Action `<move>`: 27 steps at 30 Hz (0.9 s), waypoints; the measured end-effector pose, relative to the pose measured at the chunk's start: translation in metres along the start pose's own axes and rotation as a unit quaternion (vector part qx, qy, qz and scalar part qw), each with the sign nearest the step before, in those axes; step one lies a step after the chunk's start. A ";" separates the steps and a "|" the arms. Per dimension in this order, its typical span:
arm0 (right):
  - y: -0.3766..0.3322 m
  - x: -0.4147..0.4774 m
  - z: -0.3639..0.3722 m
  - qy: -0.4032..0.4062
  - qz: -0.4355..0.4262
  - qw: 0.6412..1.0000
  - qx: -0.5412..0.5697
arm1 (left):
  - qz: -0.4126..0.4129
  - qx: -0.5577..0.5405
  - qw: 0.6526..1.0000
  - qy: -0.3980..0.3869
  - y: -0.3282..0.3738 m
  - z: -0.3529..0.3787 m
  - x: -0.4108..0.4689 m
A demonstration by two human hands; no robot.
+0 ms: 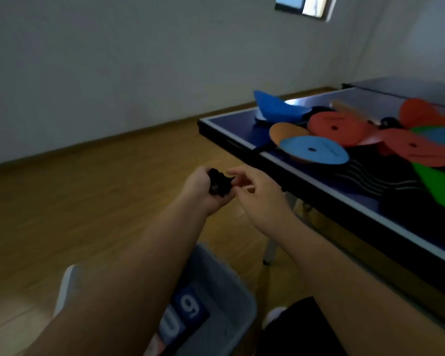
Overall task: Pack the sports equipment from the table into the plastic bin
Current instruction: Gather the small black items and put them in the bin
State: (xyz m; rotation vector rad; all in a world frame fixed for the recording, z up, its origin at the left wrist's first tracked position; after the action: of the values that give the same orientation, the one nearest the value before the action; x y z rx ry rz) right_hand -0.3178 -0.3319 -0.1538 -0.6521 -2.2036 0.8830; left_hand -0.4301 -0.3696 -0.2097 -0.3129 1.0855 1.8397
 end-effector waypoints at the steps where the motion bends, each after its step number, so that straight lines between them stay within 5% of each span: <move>1: 0.007 0.002 0.013 -0.003 0.019 1.000 0.020 | 0.001 -0.005 1.000 0.015 0.000 -0.013 0.017; 8: 0.123 0.001 0.137 -0.083 0.232 0.963 0.108 | -0.040 -0.013 0.991 0.124 -0.042 -0.126 0.144; 16: 0.268 -0.029 0.278 -0.163 0.492 0.840 0.157 | -0.114 -0.033 0.968 0.223 -0.116 -0.250 0.265; 27: 0.386 -0.075 0.382 -0.249 0.539 0.802 0.062 | -0.136 -0.059 0.937 0.316 -0.201 -0.332 0.365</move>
State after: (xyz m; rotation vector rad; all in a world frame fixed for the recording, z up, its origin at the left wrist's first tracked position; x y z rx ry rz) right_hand -0.4720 -0.2857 -0.6772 -1.8607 -2.0430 1.9136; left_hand -0.5304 -0.3814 -0.7329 -1.1280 1.2730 1.5861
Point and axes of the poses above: each hand's wrist, its own x-axis towards the middle knuckle, its own z-axis out of the palm, y = z × x, the point moved 6 cm from there along x, towards the middle knuckle, and after that the axes turned 10 degrees about y, right-handed, at the moved point
